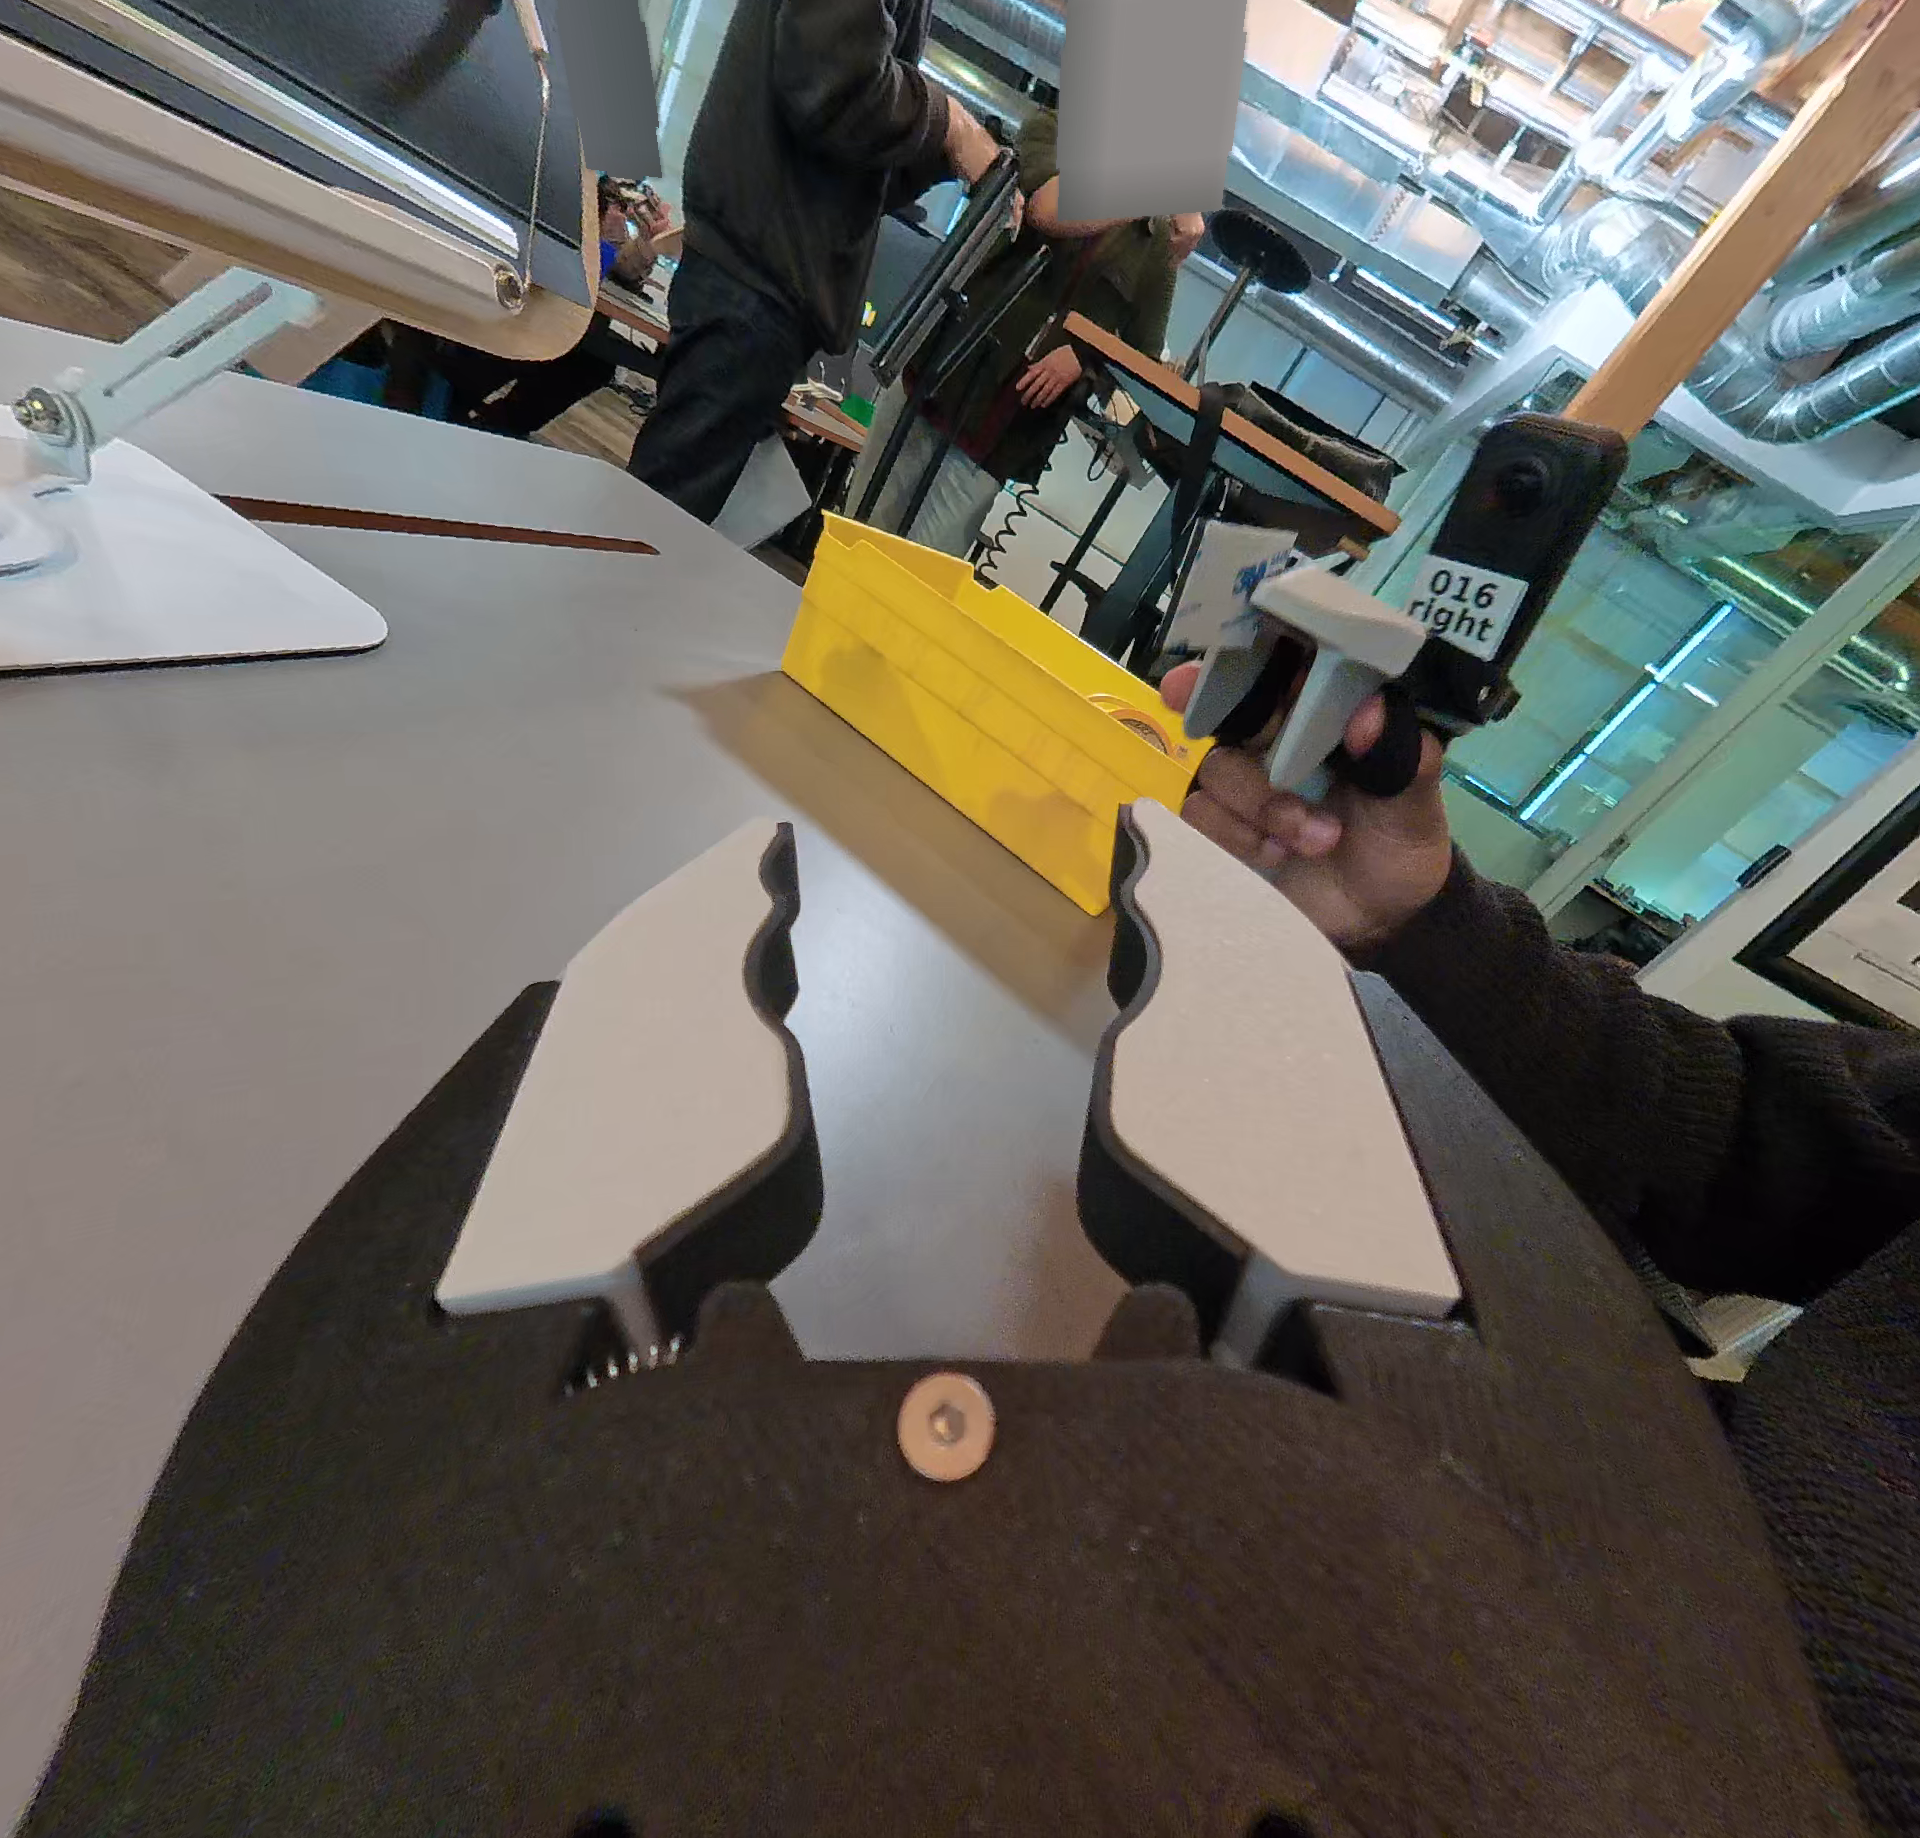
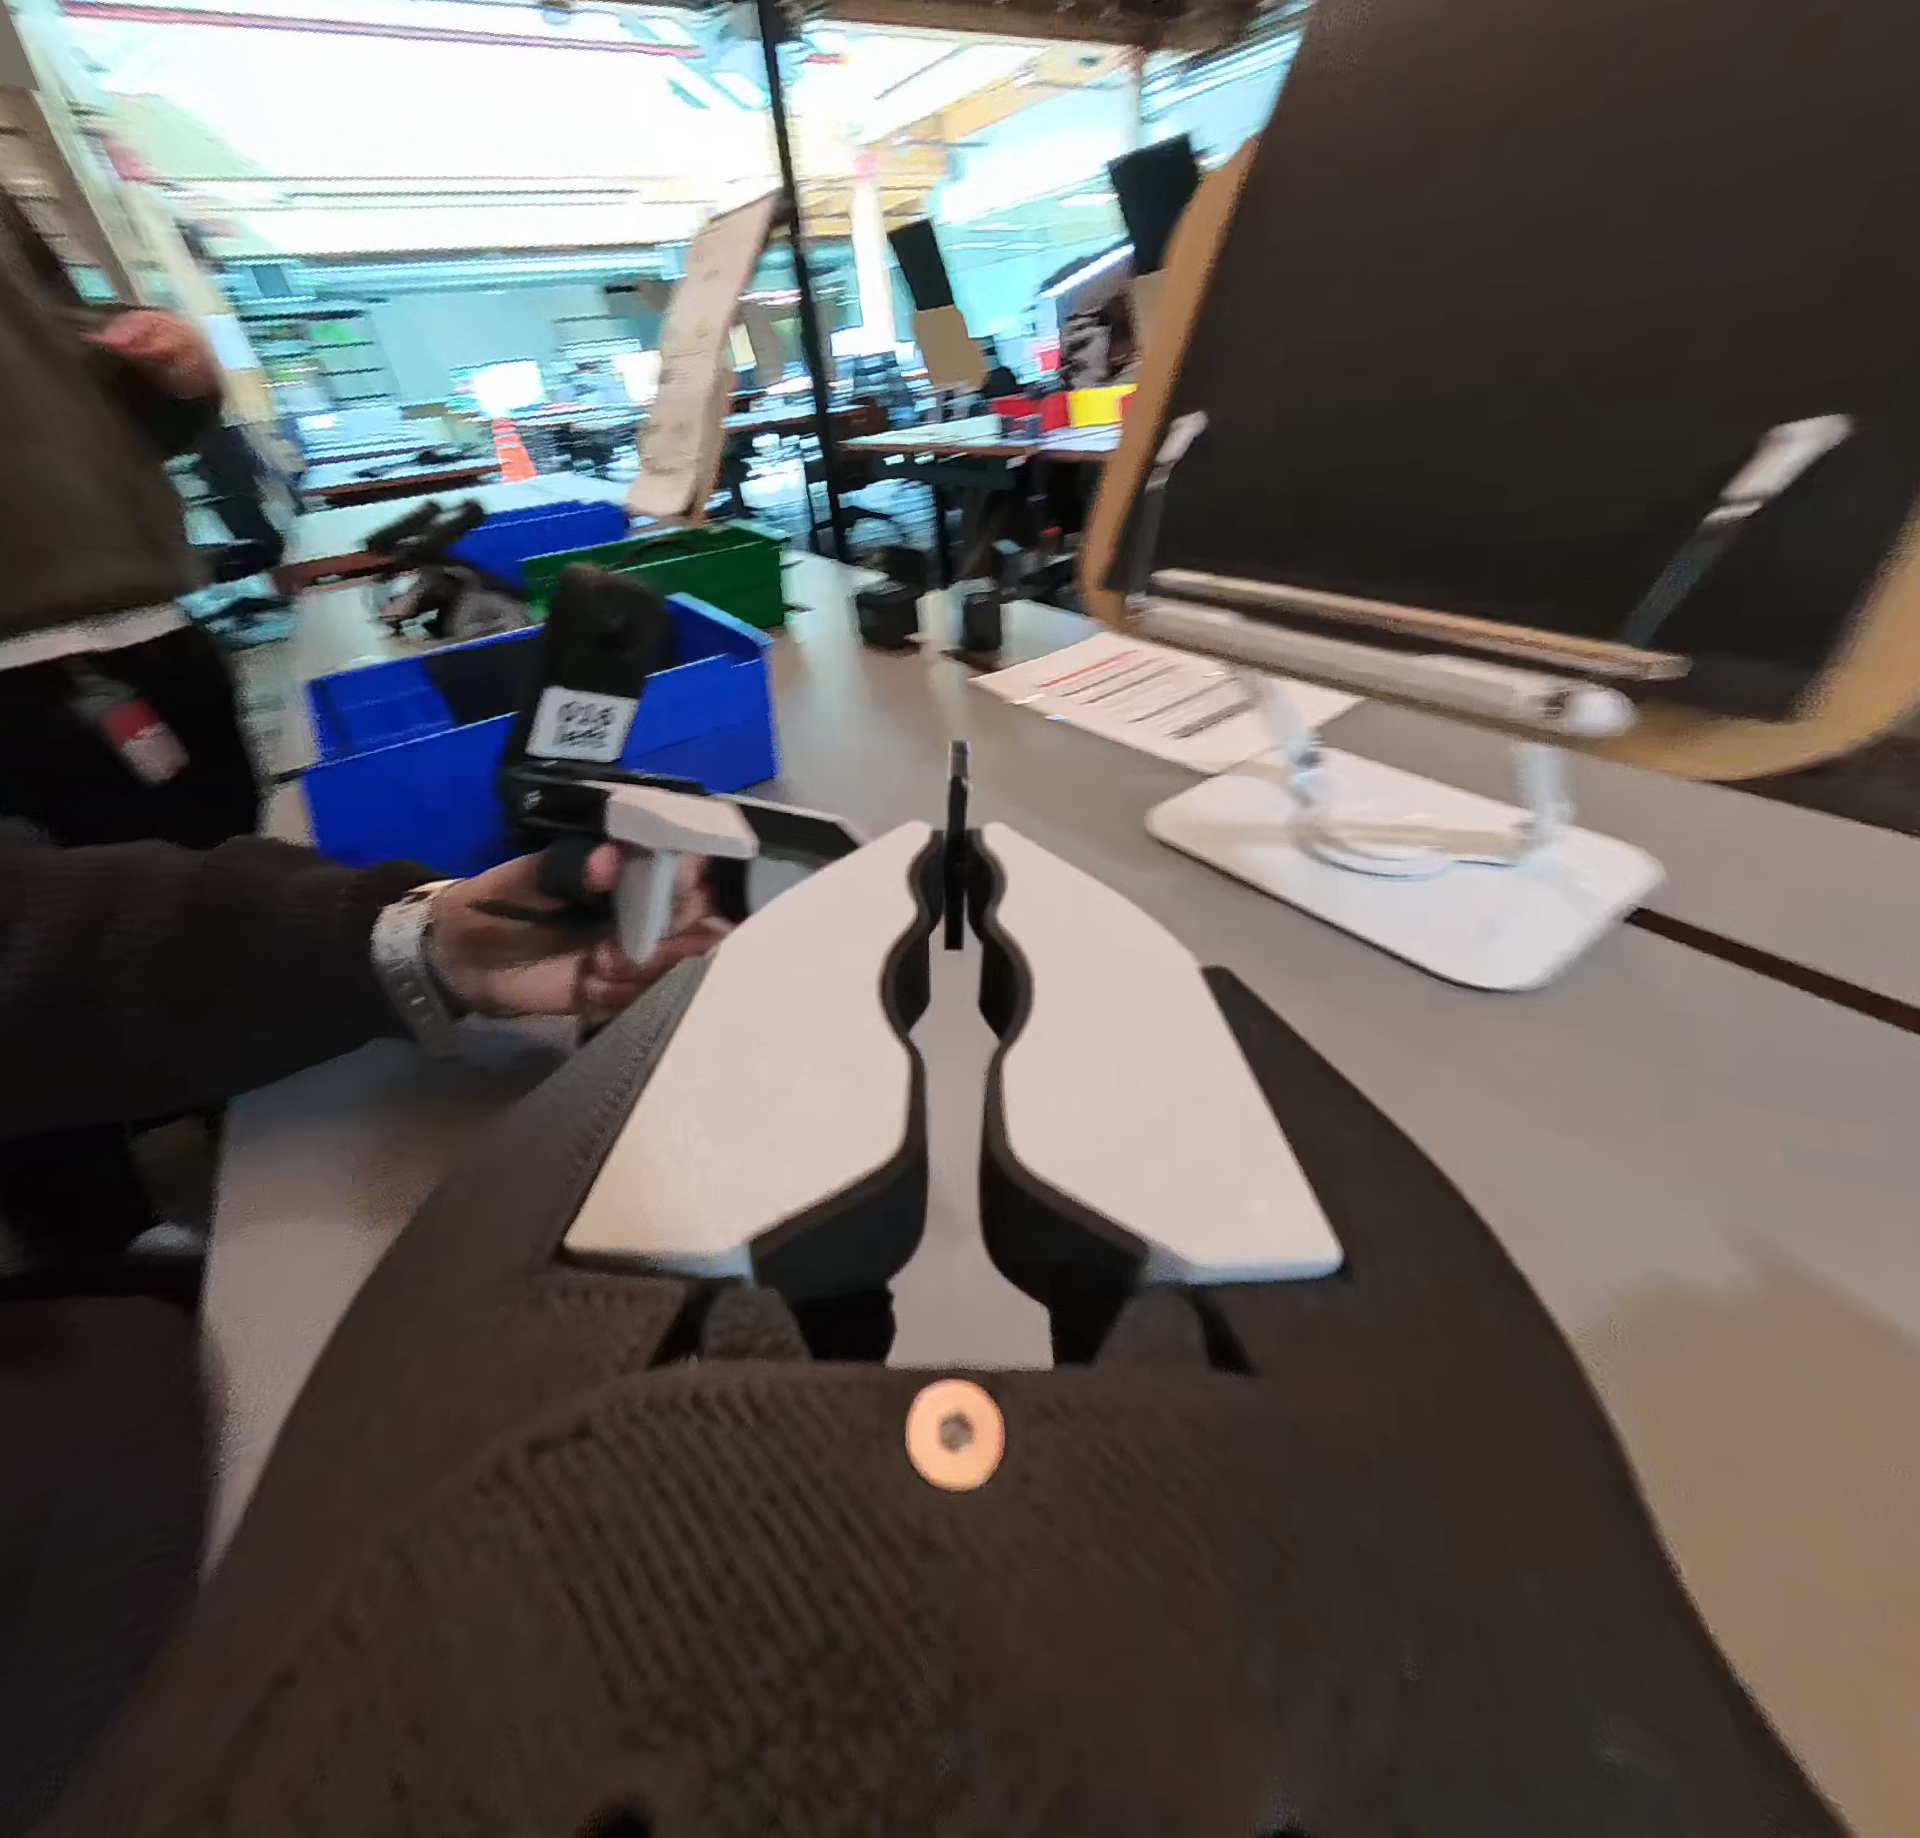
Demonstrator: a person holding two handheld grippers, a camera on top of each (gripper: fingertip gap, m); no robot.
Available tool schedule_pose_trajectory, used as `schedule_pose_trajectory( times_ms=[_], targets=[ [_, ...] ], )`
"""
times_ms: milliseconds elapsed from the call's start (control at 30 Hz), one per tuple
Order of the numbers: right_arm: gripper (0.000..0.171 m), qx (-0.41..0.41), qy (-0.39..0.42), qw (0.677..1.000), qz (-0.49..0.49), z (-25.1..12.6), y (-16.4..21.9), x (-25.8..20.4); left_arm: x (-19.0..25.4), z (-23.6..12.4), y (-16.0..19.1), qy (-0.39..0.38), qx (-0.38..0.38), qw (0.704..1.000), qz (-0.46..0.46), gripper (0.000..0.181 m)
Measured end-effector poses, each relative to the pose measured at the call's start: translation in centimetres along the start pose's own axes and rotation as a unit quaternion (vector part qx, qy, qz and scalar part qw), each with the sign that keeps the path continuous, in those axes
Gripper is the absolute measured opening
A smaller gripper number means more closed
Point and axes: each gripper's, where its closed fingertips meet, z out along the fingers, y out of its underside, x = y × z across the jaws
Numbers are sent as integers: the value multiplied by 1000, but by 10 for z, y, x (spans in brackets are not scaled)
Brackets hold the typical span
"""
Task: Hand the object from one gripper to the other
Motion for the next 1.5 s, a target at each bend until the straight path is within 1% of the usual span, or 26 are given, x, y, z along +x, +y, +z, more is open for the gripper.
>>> schedule_pose_trajectory(
  times_ms=[67, 133, 200, 267, 333, 400, 500, 567, 833, 1100, 1233, 1300, 1333, 1400, 1500],
  targets=[
    [4, 18, 61, 998, 2, -31, -14, 26, -1, 0, 1, -1, 0, 1000, -4, 58],
    [4, 44, 131, 990, 12, -71, -26, 56, -2, 1, 3, 2, -4, 1000, -10, 56],
    [4, 70, 207, 976, 20, -116, -36, 85, -2, 1, 4, 3, -6, 1000, -13, 55],
    [3, 92, 267, 959, 32, -160, -42, 106, -1, 2, 6, 5, -8, 1000, -14, 54],
    [3, 95, 308, 945, 44, -192, -40, 118, -2, 4, 9, 7, -15, 1000, -13, 53],
    [4, 68, 335, 939, 48, -208, -27, 123, -2, 6, 14, 9, -23, 1000, -14, 52],
    [4, 14, 357, 933, 51, -214, 1, 129, -2, 7, 18, 12, -30, 999, -20, 51],
    [4, -4, 366, 929, 61, -214, 14, 135, -2, 8, 19, 12, -32, 999, -20, 51],
    [4, -26, 389, 917, 81, -224, 32, 149, -2, 8, 21, 14, -32, 999, -28, 50],
    [4, -34, 389, 917, 79, -223, 38, 151, -5, 7, 19, 14, -24, 999, -43, 49],
    [4, -33, 414, 908, 60, -229, 37, 155, -4, 7, 19, 15, -26, 999, -44, 49],
    [19, -29, 423, 904, 52, -231, 35, 156, -4, 7, 20, 15, -27, 999, -43, 49],
    [23, -25, 424, 904, 49, -231, 33, 156, -3, 7, 20, 15, -27, 999, -43, 49],
    [26, -15, 427, 903, 43, -232, 27, 154, -4, 7, 20, 15, -27, 999, -43, 49],
    [26, -2, 424, 905, 27, -230, 17, 148, -4, 7, 20, 14, -27, 999, -44, 49]
  ],
)
